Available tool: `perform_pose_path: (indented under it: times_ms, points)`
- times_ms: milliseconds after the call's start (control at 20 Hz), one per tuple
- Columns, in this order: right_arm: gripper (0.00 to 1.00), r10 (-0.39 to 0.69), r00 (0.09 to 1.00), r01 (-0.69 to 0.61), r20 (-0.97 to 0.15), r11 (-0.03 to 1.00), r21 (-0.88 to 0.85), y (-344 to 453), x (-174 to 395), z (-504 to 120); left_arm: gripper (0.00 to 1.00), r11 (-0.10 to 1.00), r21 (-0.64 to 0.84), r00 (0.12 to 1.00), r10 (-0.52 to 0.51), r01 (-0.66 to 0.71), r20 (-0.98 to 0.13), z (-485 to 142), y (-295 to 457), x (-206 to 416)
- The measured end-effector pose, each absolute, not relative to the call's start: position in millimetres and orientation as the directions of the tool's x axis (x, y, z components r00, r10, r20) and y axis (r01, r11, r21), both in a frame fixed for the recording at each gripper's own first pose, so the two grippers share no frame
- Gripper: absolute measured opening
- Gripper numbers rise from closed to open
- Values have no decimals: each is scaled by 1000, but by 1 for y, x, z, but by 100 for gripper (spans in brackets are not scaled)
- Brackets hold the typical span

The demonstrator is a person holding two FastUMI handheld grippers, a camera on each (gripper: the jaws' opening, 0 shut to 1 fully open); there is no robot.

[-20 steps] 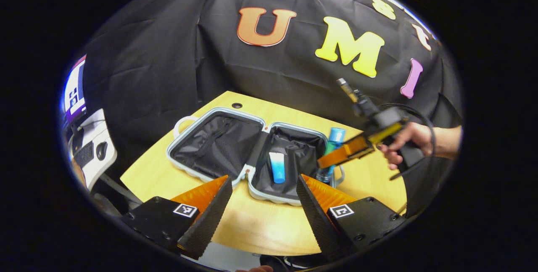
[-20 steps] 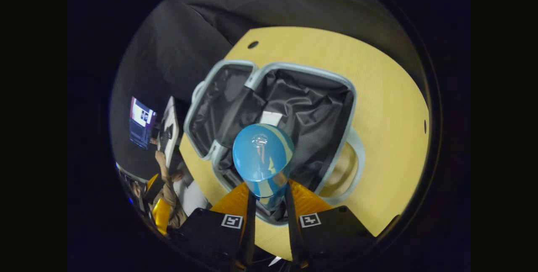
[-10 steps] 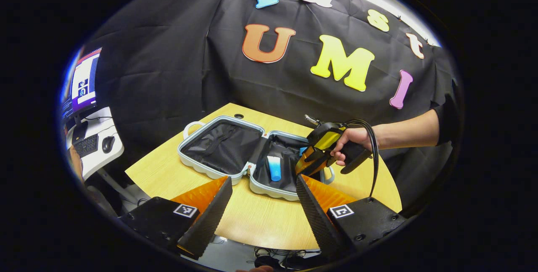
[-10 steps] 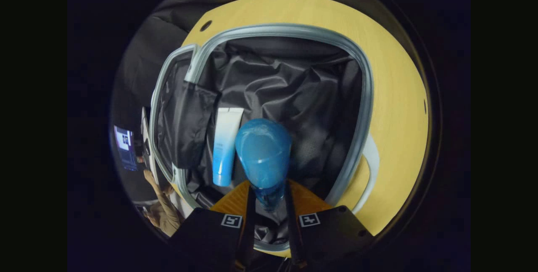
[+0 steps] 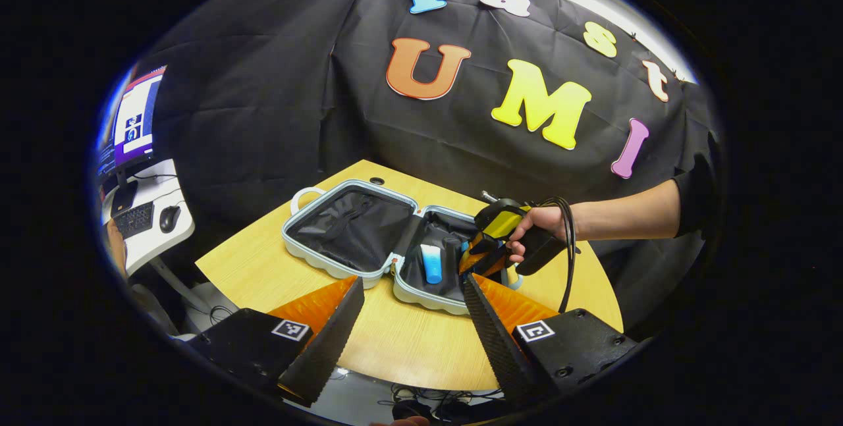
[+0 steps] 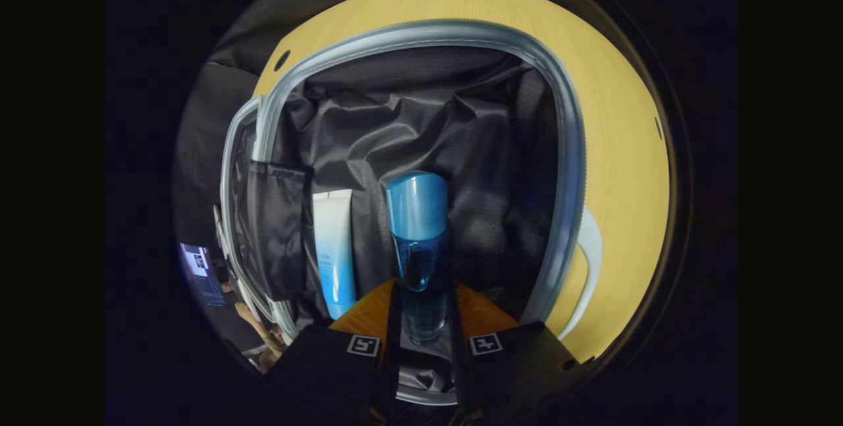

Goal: First open the suitcase, pack the skin care products into it, and then close the suitcase.

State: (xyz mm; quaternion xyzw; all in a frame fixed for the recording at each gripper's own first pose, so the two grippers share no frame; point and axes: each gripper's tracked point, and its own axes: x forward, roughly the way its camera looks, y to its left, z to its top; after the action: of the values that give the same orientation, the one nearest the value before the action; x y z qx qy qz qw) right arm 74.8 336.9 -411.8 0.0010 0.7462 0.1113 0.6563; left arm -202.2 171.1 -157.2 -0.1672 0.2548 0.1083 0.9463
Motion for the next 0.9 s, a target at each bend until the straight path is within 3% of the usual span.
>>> perform_pose_path:
  times_ms: [250,350,400,600,700,750,900]
  points:
    - [38,116,-124,-148,-985,980,134,335,72,-412,98,924,-268,850,100,-272,-517,-158,170,-202]
    - [42,154,-118,-128,-981,977,169,341,72,-403,98,931,-259,850,89,-256,-519,-157,175,-202]
    - [51,166,-114,-118,-980,977,179,342,71,-395,98,931,-264,846,78,-250,-528,-160,179,-203]
    - [68,194,-118,-91,-974,974,205,339,57,-370,98,925,-278,843,74,-257,-533,-164,216,-198]
    - [68,213,-119,-68,-970,973,222,332,48,-354,98,935,-251,848,87,-250,-522,-165,248,-191]
    - [74,239,-125,-61,-963,967,248,330,40,-341,98,938,-237,848,98,-254,-522,-167,268,-186]
    - [70,323,-154,-143,-934,928,345,317,6,-299,98,939,-210,846,132,-274,-516,-172,337,-162]
